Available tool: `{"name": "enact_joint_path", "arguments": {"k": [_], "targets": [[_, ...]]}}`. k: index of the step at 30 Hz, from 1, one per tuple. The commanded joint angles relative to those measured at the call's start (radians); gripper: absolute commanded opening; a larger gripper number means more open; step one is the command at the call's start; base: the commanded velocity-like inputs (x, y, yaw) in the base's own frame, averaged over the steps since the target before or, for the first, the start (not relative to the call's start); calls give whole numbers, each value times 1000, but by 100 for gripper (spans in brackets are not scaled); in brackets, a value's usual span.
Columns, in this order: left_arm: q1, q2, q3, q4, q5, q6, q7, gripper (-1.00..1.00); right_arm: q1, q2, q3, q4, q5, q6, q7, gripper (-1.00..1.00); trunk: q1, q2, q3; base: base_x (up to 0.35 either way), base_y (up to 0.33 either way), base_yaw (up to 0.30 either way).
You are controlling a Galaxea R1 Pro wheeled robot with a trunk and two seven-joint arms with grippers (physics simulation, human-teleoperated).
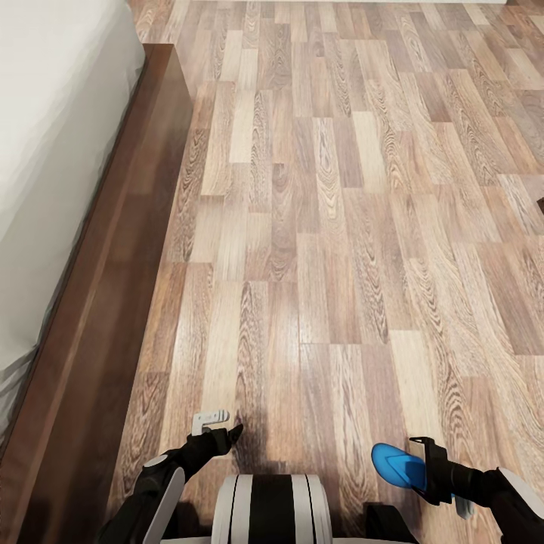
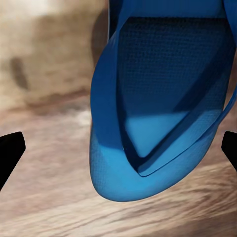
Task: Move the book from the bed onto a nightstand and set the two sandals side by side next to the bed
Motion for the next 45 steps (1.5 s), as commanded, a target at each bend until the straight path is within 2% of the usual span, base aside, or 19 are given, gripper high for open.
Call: {"name": "enact_joint_path", "arguments": {"k": [1, 5, 14, 28, 33, 45], "targets": [[0, 0, 1, -1, 6, 6, -1, 100, 0, 0, -4, -1, -5, 2, -8, 100, 0, 0, -1, 0, 0, 0], [0, 0, 1, -1, 6, 7, -1, 100, 0, 0, -4, -1, -5, 2, -8, 100, 0, 0, -1, 0, 0, 0], [0, 0, 1, -1, 6, 7, -1, 100, 0, 0, -4, -1, -6, 2, -8, 100, 4, -2, -35, 0, 0, 0], [0, 0, 1, -1, 6, 7, 0, 100, 0, 0, -4, 0, -5, 2, -8, 100, 4, -2, -35, 0, 0, 0], [0, 0, 1, -1, 6, 7, 1, 100, 0, 0, -4, 0, -6, 2, -8, 100, 6, -3, -55, 0, 0, 0], [0, 0, 1, -1, 6, 7, 1, 100, 0, 0, -4, -1, -6, 3, -8, 100, 6, -3, -55, 0, 0, 0]]}}
